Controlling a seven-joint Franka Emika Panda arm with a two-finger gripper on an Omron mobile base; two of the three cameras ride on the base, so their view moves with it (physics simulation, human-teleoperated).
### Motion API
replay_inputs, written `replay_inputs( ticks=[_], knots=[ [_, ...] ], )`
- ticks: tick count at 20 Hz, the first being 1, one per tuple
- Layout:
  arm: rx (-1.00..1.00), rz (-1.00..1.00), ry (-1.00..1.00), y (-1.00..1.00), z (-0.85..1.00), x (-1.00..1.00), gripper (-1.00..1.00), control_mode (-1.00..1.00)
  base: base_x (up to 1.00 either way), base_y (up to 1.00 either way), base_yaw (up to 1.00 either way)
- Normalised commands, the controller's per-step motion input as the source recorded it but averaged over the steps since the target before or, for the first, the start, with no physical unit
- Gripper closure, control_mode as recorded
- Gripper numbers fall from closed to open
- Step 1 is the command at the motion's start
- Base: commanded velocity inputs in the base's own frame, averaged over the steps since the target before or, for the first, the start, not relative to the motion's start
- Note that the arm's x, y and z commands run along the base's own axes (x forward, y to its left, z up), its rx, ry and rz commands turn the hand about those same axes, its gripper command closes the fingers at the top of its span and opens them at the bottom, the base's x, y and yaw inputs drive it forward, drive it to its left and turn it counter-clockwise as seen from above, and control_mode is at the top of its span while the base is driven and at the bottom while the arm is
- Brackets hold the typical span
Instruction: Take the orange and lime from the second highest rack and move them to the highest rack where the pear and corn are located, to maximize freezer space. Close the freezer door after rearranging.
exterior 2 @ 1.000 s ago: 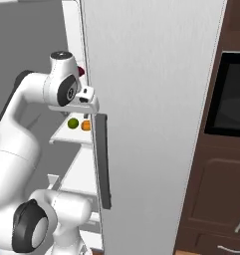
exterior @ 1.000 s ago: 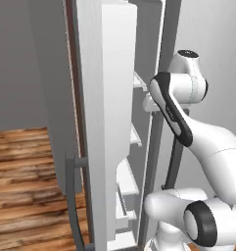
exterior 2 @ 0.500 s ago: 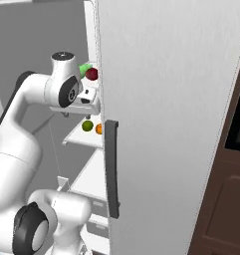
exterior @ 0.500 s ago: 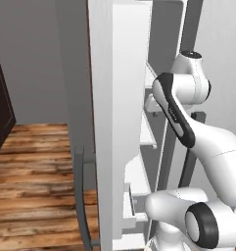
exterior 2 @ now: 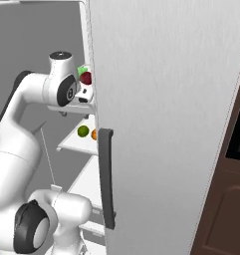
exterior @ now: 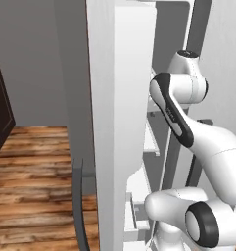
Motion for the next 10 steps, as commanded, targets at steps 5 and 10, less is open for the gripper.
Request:
replay_inputs(
  ticks=[5, 10],
  knots=[
    [0.0, 0.0, 0.0, 0.0, 0.0, 0.0, -1.0, 1.0, 0.04, 0.52, 0.01],
    [0.0, 0.0, 0.0, 0.0, 0.0, 0.0, -1.0, 1.0, 0.09, 0.59, 0.0]
  ],
)
